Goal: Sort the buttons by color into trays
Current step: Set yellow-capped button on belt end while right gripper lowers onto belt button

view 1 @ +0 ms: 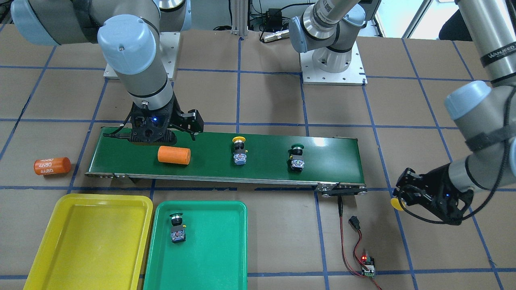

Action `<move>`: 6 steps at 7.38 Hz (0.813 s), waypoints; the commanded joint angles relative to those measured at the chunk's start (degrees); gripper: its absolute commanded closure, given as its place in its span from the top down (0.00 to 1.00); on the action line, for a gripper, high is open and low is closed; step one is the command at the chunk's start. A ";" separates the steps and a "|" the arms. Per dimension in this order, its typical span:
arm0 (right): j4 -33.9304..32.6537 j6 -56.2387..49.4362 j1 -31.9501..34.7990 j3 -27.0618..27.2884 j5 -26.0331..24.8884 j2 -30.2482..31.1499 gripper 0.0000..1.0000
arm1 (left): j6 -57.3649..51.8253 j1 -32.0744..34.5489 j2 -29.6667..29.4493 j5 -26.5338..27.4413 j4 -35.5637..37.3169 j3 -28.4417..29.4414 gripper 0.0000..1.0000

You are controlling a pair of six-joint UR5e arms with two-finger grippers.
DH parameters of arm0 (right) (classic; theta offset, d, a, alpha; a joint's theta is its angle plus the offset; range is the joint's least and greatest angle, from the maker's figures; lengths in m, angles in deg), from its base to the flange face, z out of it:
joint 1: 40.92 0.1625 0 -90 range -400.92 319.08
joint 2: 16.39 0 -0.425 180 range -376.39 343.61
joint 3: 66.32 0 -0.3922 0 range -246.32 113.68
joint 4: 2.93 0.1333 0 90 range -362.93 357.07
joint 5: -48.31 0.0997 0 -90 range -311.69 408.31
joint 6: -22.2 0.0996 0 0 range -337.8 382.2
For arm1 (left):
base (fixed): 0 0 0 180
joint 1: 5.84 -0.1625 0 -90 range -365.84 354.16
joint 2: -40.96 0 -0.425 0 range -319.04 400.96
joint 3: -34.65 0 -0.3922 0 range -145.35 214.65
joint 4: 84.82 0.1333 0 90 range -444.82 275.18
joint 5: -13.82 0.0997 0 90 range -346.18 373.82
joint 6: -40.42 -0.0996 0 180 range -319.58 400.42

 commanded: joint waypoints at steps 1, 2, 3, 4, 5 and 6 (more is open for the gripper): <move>-1.30 0.27 0.66 0.06 2.31 -1.67 1.00 | 26.70 7.42 5.78 5.02 1.06 -6.44 0.00; -3.39 1.40 2.23 0.06 2.74 -2.90 1.00 | 30.39 7.89 8.33 4.77 0.98 -10.03 0.00; -5.50 4.28 4.07 0.06 2.66 -4.39 1.00 | 39.04 8.41 11.05 3.90 1.07 -15.11 0.00; -7.52 7.01 6.26 0.06 2.40 -5.80 1.00 | 43.74 8.77 12.99 3.63 1.94 -19.52 0.00; -9.19 8.25 7.85 -0.03 1.79 -7.29 1.00 | 48.57 9.03 13.97 1.98 5.16 -22.26 0.00; -10.34 9.92 8.82 0.06 1.78 -8.78 1.00 | 53.23 9.56 14.06 0.22 5.37 -23.07 0.00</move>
